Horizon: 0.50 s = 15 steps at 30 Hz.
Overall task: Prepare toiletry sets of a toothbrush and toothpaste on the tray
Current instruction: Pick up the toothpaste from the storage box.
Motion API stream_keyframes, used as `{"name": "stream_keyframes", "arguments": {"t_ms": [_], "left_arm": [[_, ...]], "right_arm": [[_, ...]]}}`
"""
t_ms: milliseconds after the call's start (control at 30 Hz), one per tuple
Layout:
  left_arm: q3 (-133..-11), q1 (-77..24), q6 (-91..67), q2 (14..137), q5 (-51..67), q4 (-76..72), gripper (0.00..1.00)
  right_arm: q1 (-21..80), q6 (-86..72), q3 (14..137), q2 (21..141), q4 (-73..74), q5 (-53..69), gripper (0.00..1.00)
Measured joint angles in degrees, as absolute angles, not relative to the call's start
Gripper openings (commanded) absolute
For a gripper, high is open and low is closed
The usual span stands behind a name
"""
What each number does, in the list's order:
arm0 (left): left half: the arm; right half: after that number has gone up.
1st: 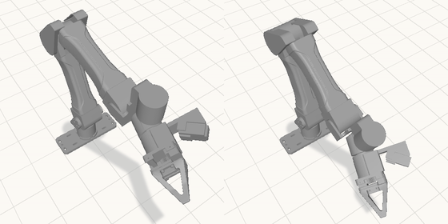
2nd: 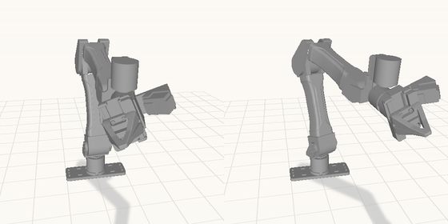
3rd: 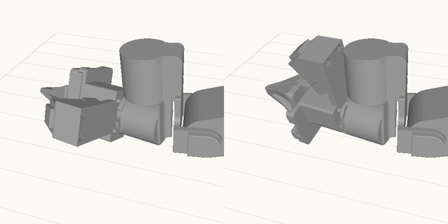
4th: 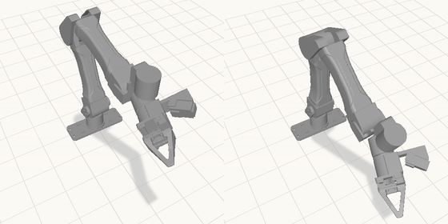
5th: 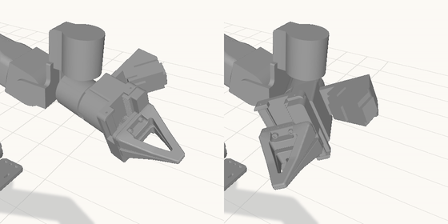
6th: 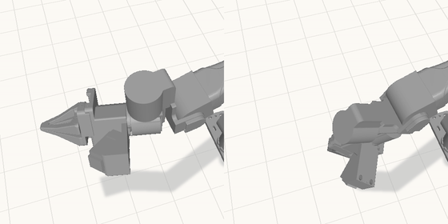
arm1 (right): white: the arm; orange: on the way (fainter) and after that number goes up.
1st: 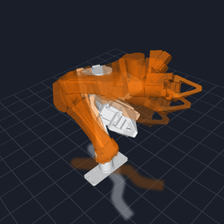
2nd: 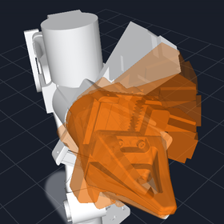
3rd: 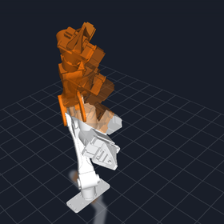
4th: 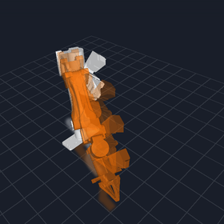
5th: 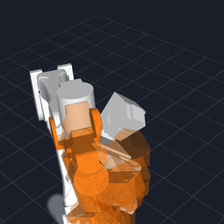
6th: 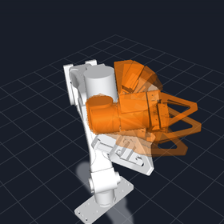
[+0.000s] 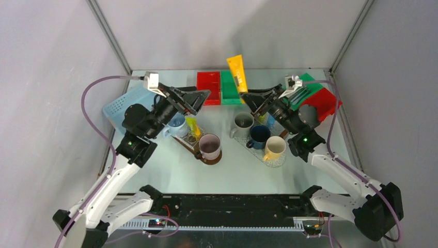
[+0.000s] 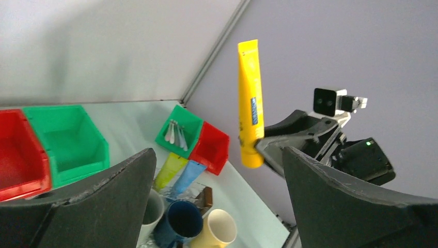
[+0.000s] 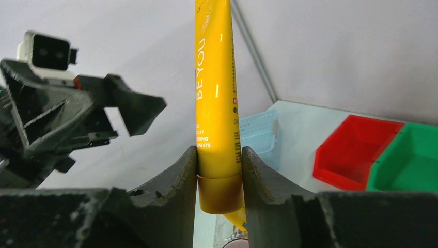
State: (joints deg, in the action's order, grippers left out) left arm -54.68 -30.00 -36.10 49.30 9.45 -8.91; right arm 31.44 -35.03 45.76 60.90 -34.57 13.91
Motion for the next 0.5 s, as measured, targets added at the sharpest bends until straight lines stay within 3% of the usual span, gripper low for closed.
{"name": "stream_keyframes", "arguments": {"t_ms": [500], "left_arm": [[-54.7,-35.7,-45.1,57.7,10.5,-20.3,0.87]], "right_arm": [[39.9,-32.4,45.7,64.1,-39.0,15.9,0.00]]}}
